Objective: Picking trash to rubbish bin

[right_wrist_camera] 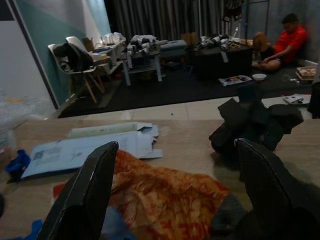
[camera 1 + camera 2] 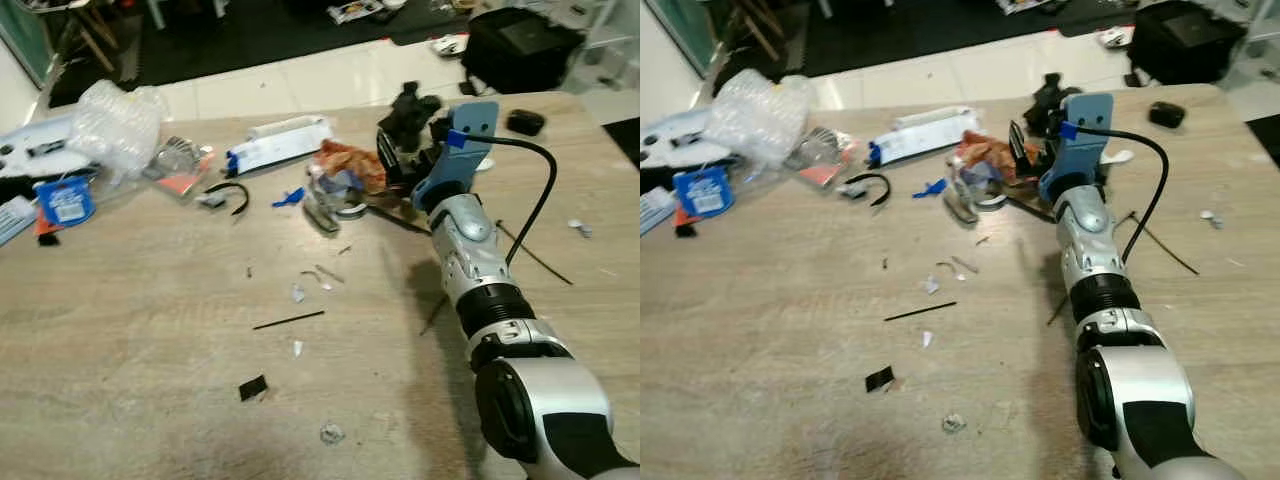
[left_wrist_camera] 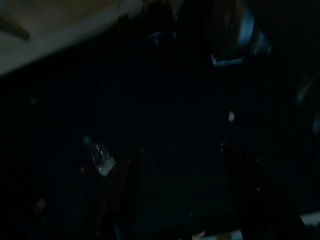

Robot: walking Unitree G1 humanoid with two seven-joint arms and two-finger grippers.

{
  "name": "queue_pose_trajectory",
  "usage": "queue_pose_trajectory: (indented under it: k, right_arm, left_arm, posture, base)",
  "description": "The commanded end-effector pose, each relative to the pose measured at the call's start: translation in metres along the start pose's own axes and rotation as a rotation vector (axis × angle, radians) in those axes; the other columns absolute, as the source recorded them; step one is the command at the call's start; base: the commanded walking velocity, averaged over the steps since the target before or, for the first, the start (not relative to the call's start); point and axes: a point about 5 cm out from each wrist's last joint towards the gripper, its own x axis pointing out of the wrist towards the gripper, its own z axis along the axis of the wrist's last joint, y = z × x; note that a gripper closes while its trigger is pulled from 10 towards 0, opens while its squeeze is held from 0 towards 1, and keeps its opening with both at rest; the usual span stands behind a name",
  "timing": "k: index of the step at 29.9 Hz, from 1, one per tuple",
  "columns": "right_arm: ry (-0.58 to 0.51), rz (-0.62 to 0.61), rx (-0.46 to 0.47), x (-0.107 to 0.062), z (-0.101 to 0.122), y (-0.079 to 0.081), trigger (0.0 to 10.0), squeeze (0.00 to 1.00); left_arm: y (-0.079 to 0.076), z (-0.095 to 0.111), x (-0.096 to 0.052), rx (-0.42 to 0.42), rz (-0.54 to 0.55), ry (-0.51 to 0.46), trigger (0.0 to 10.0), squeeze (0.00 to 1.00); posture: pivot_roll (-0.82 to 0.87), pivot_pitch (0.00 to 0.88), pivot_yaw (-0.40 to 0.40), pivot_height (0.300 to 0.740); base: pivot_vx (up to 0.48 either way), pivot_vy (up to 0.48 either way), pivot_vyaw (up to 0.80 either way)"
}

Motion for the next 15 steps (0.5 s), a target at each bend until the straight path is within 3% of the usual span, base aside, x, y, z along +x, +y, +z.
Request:
queue_pose_trajectory:
  k: [1, 15]
  right_arm:
    - [-0.009, -0.037, 0.002, 0.001, 0.003, -0.007, 10.0, 0.00]
    - [-0.031, -0.146, -0.096, 0.000, 0.017, -0.039, 10.0, 0.00]
  left_arm:
    - [0.007, -0.023, -0.012, -0.015, 0.019, 0.065, 10.0, 0.00]
    - [0.005, -0.012, -0.007, 0.005, 0.007, 0.027, 10.0, 0.00]
  posture:
    - [0.05, 0.457, 0.153, 0.740]
    - [0.03, 0.461, 0.157, 0.740]
  base:
    - [0.000, 0.000, 0.00]
    - [0.000, 0.000, 0.00]
